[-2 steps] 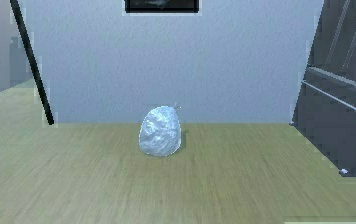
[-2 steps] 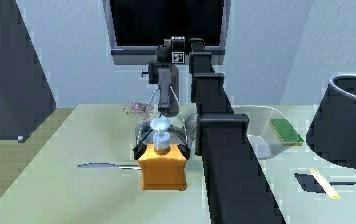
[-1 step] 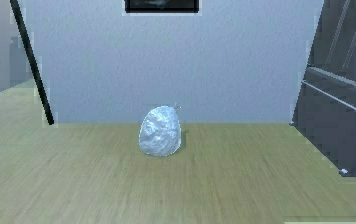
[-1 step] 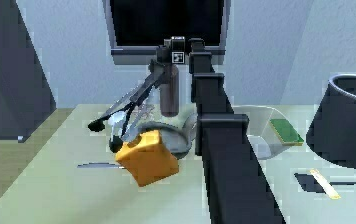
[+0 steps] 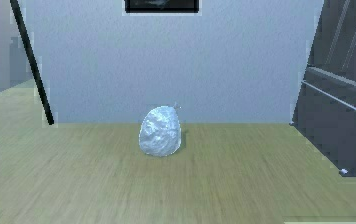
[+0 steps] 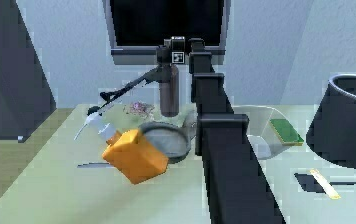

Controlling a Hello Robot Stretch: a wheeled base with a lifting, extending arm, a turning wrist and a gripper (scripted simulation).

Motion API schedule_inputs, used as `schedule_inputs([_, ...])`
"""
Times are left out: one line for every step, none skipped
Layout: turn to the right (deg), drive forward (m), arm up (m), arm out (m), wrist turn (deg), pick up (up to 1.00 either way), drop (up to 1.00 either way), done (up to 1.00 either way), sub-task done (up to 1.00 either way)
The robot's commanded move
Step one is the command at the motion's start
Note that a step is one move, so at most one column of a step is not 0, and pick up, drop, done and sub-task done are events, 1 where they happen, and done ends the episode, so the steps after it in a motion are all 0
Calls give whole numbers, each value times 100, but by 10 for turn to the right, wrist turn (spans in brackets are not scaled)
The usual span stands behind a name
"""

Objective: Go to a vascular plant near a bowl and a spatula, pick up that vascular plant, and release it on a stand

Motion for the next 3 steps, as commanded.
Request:
schedule_inputs([0,0,0,0,450,0,0,0,0])
schedule_inputs([0,0,0,0,90,0,0,0,0])
schedule_inputs([0,0,-14,0,0,0,0,0,0])
